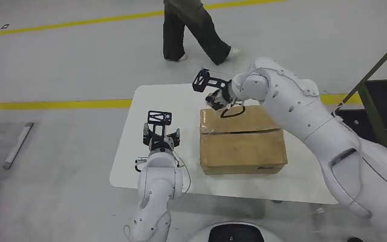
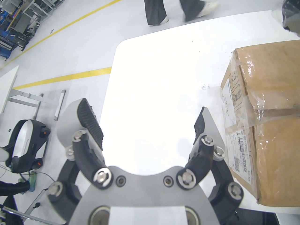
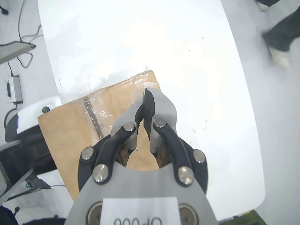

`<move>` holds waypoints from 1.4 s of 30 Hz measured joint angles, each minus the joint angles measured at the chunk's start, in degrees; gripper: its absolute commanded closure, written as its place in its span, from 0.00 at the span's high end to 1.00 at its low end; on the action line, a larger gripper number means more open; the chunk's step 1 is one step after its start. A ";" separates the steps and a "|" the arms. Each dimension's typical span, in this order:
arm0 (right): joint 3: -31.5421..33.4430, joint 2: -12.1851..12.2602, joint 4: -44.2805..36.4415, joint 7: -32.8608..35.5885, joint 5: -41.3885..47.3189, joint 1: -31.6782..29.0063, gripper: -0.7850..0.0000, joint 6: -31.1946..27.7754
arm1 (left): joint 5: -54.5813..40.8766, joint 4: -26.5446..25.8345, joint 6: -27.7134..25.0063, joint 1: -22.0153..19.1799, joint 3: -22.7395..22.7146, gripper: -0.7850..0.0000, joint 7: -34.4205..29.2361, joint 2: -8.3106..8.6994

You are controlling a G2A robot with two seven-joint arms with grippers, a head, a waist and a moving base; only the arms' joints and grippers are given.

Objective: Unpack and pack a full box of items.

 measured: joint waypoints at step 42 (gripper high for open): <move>38.72 15.60 -49.63 -4.76 2.94 -45.82 0.00 9.82 | -6.07 1.41 -4.15 -1.24 7.72 0.00 2.53 -1.98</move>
